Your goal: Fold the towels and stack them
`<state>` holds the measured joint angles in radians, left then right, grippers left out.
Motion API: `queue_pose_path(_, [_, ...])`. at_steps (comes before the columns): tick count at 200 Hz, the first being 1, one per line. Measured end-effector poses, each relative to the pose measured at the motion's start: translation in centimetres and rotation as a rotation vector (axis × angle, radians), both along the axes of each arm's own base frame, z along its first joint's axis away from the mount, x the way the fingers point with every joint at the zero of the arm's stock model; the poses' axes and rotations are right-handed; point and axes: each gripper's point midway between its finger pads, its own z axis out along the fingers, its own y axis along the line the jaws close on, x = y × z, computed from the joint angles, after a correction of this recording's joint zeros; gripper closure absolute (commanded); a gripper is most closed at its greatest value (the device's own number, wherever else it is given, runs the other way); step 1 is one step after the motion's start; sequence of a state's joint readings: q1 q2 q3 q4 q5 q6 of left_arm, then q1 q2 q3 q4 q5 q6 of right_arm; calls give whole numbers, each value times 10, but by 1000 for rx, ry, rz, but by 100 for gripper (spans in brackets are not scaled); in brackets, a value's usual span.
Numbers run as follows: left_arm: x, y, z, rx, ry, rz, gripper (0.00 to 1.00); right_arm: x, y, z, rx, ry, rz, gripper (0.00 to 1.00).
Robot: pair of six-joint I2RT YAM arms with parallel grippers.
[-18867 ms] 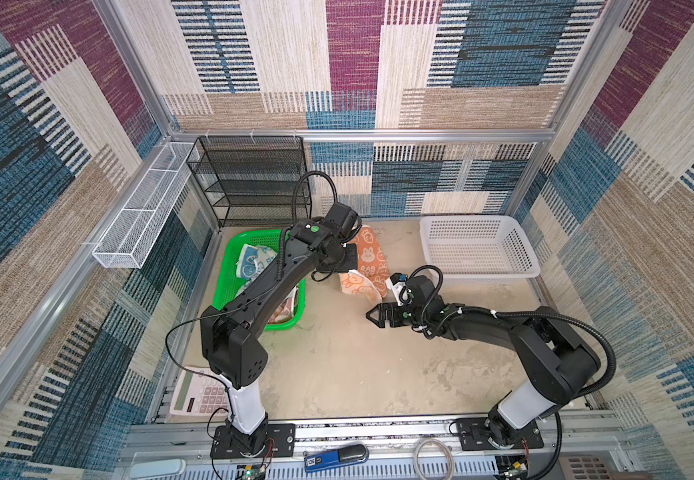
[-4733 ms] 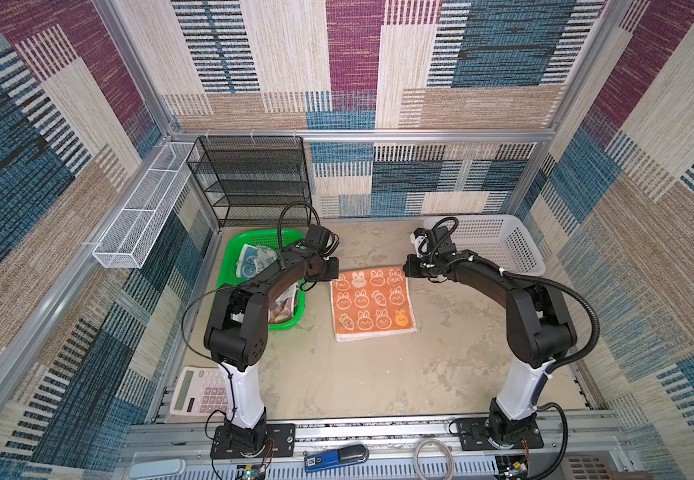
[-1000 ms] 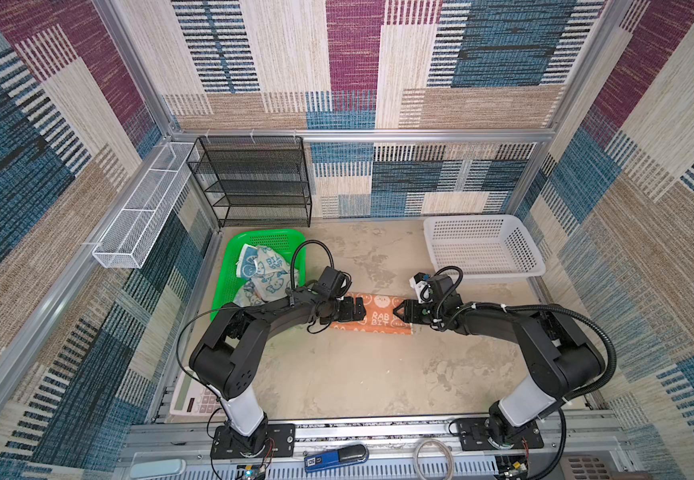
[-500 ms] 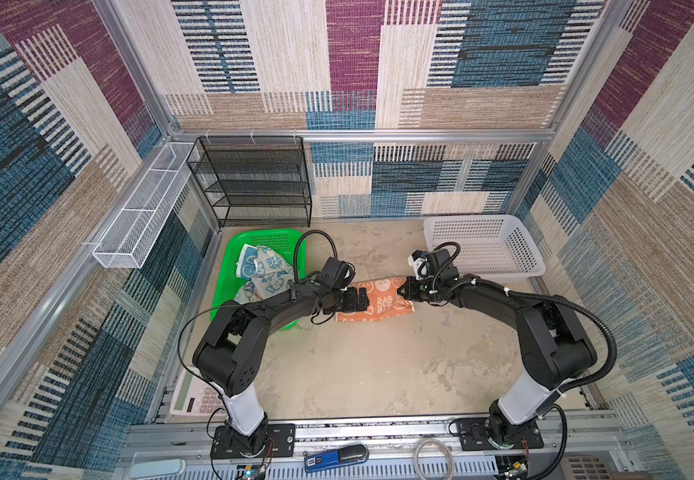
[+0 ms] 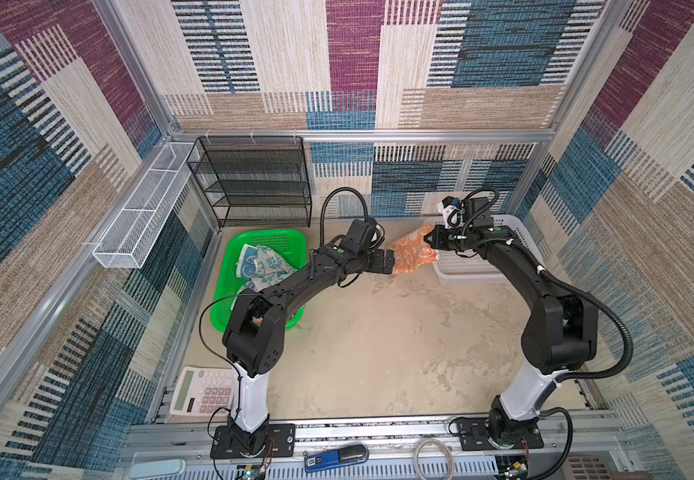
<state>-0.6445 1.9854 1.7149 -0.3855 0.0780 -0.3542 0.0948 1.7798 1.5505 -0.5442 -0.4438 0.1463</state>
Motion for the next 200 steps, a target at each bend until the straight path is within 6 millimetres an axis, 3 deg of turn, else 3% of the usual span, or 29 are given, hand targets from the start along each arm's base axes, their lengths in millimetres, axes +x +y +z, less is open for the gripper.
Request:
queue_pose_path(28, [12, -15, 5, 9, -20, -28, 1, 8, -32, -13, -4, 15, -9, 100])
queue_pose_path(72, [13, -17, -7, 41, -2, -42, 1, 20, -83, -65, -26, 103, -65, 100])
queue_pose_path(104, [14, -15, -10, 57, -3, -39, 1, 30, -99, -98, -35, 162, -80, 100])
queue_pose_path(141, [16, -13, -13, 76, -7, -31, 1, 38, -93, -116, -25, 187, -64, 100])
queue_pose_path(200, [18, -10, -13, 87, -15, -17, 1, 47, -52, -141, -14, 227, -4, 100])
